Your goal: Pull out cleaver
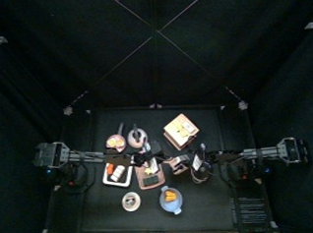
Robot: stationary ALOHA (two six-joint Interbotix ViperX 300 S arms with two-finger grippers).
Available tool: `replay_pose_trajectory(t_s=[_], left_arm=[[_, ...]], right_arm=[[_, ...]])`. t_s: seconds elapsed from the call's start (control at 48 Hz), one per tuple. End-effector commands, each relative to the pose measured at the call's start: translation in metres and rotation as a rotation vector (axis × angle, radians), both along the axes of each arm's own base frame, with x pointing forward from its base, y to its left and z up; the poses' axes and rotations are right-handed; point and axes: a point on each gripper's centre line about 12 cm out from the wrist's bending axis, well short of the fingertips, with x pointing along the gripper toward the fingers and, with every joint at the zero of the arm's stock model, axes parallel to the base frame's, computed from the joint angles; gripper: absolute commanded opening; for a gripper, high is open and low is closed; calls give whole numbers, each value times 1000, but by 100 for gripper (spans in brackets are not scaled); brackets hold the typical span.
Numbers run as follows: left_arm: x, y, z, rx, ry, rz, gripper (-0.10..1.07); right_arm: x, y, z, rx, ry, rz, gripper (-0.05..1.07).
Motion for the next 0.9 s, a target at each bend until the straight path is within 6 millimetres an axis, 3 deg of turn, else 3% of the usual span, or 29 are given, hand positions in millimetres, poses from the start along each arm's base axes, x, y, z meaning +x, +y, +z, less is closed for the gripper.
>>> replay_pose_trajectory(t_s=[0.0, 0.354, 0.875], left_arm=[[-16, -2, 30, 6, -73, -9, 45], [-52, -6, 47, 17, -132, -36, 45], [-56, -26, 48, -1, -227, -154, 45]], right_arm=[[2, -1, 5, -2, -17, -2, 101], [2, -1, 6, -3, -18, 1, 101], [0, 1, 15, -19, -51, 16, 101]])
